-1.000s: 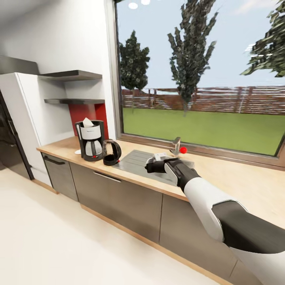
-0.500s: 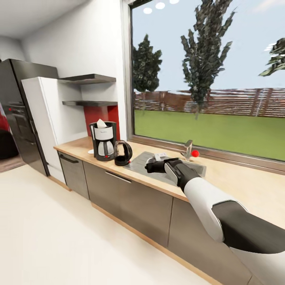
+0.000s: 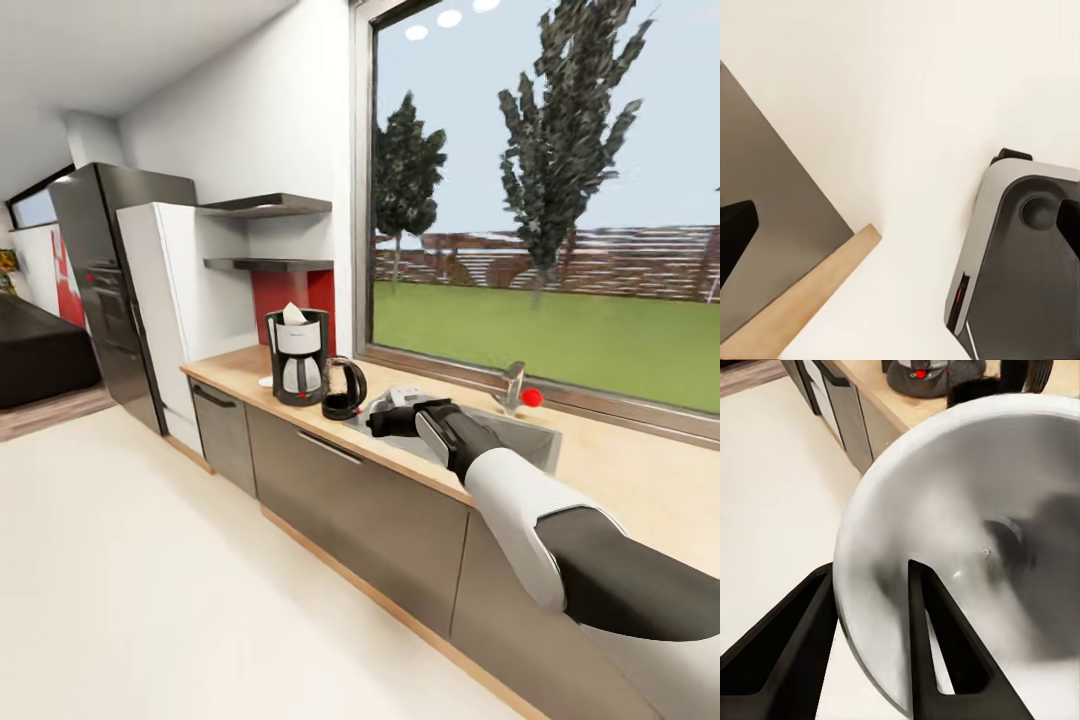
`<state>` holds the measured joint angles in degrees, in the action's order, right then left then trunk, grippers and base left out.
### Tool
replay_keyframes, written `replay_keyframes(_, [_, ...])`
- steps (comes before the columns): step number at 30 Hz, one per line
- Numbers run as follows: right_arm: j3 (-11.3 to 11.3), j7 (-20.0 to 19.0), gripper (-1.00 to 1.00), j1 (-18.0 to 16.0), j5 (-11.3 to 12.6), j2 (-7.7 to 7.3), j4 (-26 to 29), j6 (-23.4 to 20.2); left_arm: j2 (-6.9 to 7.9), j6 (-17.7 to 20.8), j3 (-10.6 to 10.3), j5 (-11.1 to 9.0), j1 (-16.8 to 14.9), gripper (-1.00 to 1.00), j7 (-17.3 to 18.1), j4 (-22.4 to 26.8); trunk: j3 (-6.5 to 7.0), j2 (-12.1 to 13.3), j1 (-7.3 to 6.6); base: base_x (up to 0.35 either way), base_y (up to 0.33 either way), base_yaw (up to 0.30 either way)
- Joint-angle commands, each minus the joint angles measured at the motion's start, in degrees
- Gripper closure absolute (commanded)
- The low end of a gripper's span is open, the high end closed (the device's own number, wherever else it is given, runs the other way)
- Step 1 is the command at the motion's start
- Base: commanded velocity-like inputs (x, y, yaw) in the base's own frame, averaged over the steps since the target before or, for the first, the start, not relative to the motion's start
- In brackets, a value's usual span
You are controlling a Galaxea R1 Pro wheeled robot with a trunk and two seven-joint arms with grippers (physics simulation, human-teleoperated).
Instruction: Set up a coffee station on the kitchen countertop: keep the coffee maker on the countertop, move the bottle of coffee from the kitchen shelf to the counter next to the coffee maker, place a paper coffee filter on top of the coffee maker, put the saucer next to the coffee maker with the coffee cup on the saucer, and place the electric kettle next to the coffee maker.
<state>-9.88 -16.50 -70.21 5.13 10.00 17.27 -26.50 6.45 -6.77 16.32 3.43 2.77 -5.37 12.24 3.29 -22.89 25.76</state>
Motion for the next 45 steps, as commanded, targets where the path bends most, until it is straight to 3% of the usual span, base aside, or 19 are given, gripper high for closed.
replay_keyframes(1, [-0.2, 0.1, 1.0, 0.0, 0.6, 0.0, 0.0, -0.3, -0.03, -0.2, 0.2, 0.4, 0.0, -1.0, -0.1, 0.1, -0.01, 0.0, 0.02, 0.0, 0.0, 0.278])
replay_keyframes(17, [-0.2, 0.1, 1.0, 0.0, 0.6, 0.0, 0.0, -0.3, -0.12, -0.5, 0.2, 0.3, 0.0, -1.0, -0.1, 0.0, 0.0, 0.0, 0.02, 0.0, 0.0, 0.27])
replay_keyframes(37, [-0.2, 0.1, 1.0, 0.0, 0.6, 0.0, 0.0, -0.3, -0.1, -0.5, 0.2, 0.3, 0.0, -1.0, -0.1, 0.0, 0.0, 0.0, 0.02, 0.0, 0.0, 0.019])
replay_keyframes(45, [-0.2, 0.1, 1.0, 0.0, 0.6, 0.0, 0.0, -0.3, -0.12, -0.6, 0.2, 0.3, 0.0, -1.0, -0.1, 0.1, 0.15, 0.0, 0.02, 0.0, 0.0, 0.213])
